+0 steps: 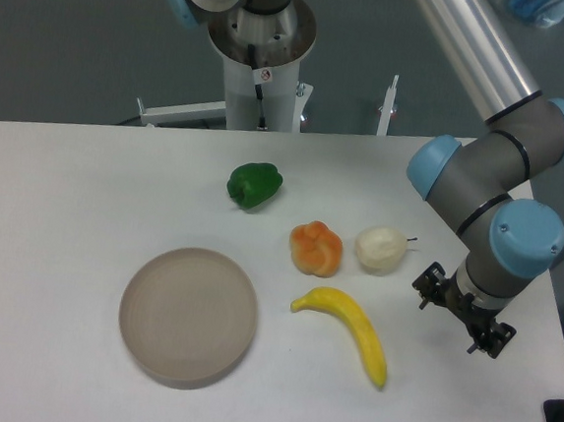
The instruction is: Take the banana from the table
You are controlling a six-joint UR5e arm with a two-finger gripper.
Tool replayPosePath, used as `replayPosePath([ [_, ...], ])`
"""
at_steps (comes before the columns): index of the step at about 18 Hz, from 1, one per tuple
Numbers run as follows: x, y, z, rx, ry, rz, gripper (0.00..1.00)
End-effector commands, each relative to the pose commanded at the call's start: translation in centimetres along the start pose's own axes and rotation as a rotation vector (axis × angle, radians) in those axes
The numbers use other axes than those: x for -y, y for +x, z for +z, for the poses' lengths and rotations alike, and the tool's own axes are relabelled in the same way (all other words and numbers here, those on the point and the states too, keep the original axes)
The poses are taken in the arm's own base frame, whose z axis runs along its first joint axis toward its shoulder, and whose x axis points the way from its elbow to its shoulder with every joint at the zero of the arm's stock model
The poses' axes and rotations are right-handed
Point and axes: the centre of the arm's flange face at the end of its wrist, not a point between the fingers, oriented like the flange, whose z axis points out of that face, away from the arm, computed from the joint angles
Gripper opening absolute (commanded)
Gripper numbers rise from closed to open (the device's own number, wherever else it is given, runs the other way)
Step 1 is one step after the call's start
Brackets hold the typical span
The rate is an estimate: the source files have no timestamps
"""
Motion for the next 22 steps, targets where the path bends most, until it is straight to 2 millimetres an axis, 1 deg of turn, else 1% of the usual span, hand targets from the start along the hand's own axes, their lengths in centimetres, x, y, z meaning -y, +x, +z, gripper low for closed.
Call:
replayPosePath([
  [2,0.2,0.0,-0.4,0.01,0.009,-0.071,1.0],
  [4,0.9,0.3,0.0,0.004,0.011,-0.16,1.0],
  [5,1.6,0.6,0.1,0.002,0.012,-0.203,1.0],
  [8,4.4,1.8,0.4,-0.004,0.014,-0.29,1.0],
  [9,5.2,2.1,1.2,-0.014,0.01,-0.325,1.0],
  [11,5.3,2.1,1.5,-0.017,0.008,-0.383,1.0],
  [13,5.4,2.4,1.8,-0.029,0.013,-0.407,1.0],
  [16,6.1,2.9,2.5,-0.041,0.005,-0.537,1.0],
  [17,6.1,2.9,3.2,-0.05,0.001,-0.573,1.0],
  [18,6.3,3.0,3.5,-0.055,-0.004,-0.576,1.0],
  [20,7.5,4.0,4.2,-0.065,-0.012,-0.581,1.0],
  [22,7.8,4.3,5.2,-0.072,-0.03,-0.604,1.0],
])
